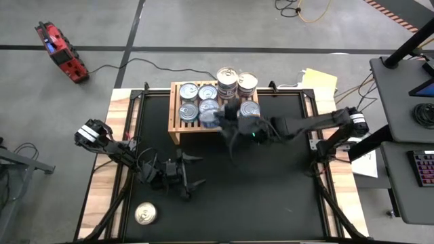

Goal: Stack canned seafood by type on shelf
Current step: Stack the blue tuna can on top of the blue tuna can

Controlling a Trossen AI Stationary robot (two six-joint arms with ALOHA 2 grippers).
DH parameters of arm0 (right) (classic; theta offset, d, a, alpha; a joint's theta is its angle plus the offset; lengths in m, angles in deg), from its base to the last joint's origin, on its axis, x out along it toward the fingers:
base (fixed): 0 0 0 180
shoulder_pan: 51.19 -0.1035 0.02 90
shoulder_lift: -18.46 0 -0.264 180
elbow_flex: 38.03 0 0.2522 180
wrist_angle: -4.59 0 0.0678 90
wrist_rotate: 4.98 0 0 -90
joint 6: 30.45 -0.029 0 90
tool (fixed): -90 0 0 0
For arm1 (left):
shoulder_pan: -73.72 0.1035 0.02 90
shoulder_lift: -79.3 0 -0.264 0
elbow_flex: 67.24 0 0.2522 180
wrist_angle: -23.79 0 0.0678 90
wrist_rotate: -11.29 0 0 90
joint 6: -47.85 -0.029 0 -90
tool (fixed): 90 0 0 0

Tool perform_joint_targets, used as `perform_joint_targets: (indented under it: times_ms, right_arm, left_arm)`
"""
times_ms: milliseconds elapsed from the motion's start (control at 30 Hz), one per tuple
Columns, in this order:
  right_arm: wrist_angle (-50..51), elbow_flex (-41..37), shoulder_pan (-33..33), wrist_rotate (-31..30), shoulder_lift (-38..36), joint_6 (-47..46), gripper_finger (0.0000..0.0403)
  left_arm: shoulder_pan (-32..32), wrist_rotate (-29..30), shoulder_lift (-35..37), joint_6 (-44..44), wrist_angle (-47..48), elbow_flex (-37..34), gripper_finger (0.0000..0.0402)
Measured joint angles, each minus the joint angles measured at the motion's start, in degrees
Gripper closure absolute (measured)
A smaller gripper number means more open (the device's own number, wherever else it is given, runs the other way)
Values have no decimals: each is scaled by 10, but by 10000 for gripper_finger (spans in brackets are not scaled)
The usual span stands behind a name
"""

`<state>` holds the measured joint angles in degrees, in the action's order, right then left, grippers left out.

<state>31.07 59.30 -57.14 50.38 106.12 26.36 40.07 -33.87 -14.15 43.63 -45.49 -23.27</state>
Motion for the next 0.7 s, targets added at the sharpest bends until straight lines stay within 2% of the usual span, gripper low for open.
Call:
perform_joint_targets:
  times_ms: [100,233,433,633,700]
  right_arm:
    - [57,36,34,16,6,-35,266]
    - [63,44,69,20,9,-32,266]
    - [65,44,94,22,30,-44,266]
    - [54,43,94,22,45,-43,266]
    - [50,43,96,21,45,-44,266]
  left_arm:
    - [-2,19,0,-10,7,0,22]
    - [-2,68,0,-31,29,0,22]
    - [-19,246,2,-87,40,0,22]
    - [-54,441,15,-199,37,4,22]
    - [-60,451,18,-234,37,6,22]
